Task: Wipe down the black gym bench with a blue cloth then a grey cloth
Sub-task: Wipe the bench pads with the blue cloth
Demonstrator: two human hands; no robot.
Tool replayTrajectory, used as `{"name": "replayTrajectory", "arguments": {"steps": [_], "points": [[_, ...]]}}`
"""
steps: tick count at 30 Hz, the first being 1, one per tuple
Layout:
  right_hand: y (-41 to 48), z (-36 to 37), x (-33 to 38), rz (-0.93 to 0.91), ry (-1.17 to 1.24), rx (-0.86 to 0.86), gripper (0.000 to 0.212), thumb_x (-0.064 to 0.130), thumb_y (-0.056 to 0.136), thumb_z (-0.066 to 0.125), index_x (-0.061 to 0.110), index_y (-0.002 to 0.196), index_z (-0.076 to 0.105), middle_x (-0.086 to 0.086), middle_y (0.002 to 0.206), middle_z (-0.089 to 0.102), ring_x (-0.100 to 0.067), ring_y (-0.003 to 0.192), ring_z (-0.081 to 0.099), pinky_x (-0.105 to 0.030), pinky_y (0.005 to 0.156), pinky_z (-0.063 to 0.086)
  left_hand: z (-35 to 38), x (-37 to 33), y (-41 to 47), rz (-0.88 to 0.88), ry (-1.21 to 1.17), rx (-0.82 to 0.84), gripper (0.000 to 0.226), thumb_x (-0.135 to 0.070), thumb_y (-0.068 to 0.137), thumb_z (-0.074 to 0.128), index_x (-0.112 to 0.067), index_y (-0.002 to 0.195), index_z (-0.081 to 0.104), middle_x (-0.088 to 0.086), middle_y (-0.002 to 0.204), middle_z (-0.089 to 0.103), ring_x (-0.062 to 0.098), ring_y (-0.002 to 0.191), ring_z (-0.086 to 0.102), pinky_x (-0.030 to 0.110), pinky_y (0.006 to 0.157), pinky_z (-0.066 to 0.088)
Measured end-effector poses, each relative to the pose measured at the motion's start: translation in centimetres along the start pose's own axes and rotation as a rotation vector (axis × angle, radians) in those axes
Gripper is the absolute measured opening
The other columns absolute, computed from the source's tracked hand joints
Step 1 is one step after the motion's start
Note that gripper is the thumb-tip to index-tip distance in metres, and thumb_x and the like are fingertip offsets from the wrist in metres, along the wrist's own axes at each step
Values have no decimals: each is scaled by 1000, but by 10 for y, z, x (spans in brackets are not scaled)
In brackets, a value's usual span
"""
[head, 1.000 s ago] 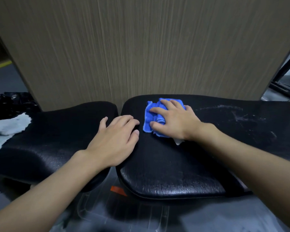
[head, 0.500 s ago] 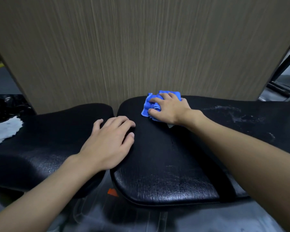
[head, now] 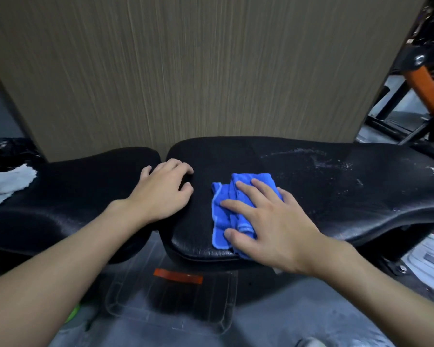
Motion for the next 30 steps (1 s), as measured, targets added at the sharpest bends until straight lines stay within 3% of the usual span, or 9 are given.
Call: {"name": "replayTrajectory", "arguments": {"steps": [6, 13, 17, 24, 30], "points": [[6, 2, -7, -1, 8, 9, 74, 74, 77, 12, 51, 146, 27, 7, 164, 14, -20, 151, 7, -49, 116, 17, 10, -32, 13, 72, -72, -30, 37, -21, 95, 40, -18, 129, 54, -1, 136, 51, 19, 128, 44, 40, 110, 29], [89, 7, -53, 54, 24, 7, 57, 65, 89, 33, 49, 144, 31, 4, 160, 19, -20, 148, 10, -53, 115, 18, 13, -30, 12, 78, -23, -85, 38, -27, 96, 42, -21, 132, 52, -7, 136, 49, 15, 131, 40, 35, 112, 24], [139, 8, -83, 73, 36, -8, 55, 62, 90, 34, 48, 143, 34, 4, 160, 22, -20, 148, 13, -55, 113, 19, 13, -33, 12, 57, -4, -82, 36, -28, 96, 43, -22, 130, 52, -8, 133, 48, 15, 129, 40, 35, 112, 25], [210, 10, -126, 156, 64, 13, 54, 61, 87, 33, 51, 139, 37, 4, 156, 29, -23, 146, 18, -58, 110, 20, 27, -55, 22, -102, 90, 14, 49, -60, 89, 29, -32, 126, 46, -3, 130, 41, 23, 128, 37, 54, 111, 24], [219, 10, -134, 170, 48, 38, 58, 62, 88, 31, 47, 144, 35, 1, 155, 30, -26, 146, 18, -57, 108, 21, 26, -54, 16, -105, 69, -55, 59, -64, 79, 26, -35, 126, 48, -5, 132, 42, 19, 132, 36, 54, 113, 21]]}}
Point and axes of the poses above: each hand's wrist, its own y-axis towards the middle knuckle, its own z-axis out of the palm, x = y × z, the point moved 8 cm from there along y, towards the middle knuckle
